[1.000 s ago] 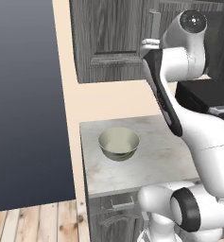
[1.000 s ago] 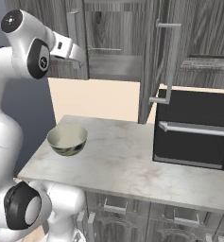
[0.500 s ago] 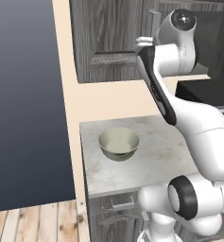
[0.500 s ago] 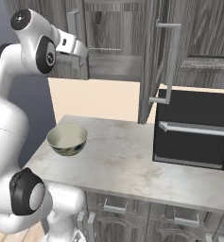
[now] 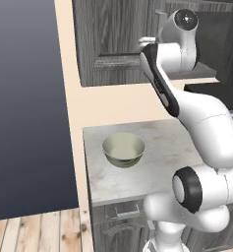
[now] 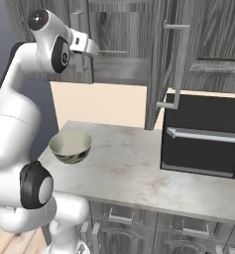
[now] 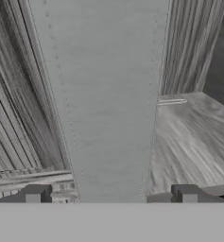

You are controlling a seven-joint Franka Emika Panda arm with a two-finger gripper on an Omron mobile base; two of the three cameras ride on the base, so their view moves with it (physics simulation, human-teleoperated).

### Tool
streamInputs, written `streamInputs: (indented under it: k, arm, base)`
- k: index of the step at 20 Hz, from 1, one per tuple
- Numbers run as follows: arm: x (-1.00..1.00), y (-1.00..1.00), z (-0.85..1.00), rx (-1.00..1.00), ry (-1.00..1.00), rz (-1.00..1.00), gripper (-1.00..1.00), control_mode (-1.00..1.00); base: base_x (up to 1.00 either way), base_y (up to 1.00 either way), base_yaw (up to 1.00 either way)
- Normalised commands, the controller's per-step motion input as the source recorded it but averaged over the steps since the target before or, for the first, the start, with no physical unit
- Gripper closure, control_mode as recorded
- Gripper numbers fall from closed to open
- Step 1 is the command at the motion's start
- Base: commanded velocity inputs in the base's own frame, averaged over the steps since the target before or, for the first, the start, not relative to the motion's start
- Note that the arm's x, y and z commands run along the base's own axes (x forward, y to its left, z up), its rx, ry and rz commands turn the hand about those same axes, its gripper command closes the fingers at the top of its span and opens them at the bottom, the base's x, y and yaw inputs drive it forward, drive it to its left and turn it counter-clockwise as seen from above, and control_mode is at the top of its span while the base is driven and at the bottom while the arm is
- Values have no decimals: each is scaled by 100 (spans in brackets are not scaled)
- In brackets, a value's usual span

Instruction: Open the cabinet and setup a tea strainer by placing it in the bowl upright.

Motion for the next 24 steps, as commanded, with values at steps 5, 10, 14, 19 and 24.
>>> streamInputs:
  k: [5, 10, 14, 19, 24]
  arm:
    - [22, 0, -2, -3, 0, 0, -100, -100]
    - [5, 0, 0, 0, 0, 1, -100, -100]
    - [2, 0, 0, 0, 0, 3, 100, -100]
    - [0, 0, 0, 0, 0, 2, 100, -100]
    - [-4, 0, 0, 0, 0, 1, 100, -100]
  base:
    - [0, 0, 0]
    - [0, 0, 0]
    - [0, 0, 0]
    - [0, 0, 0]
    - [0, 0, 0]
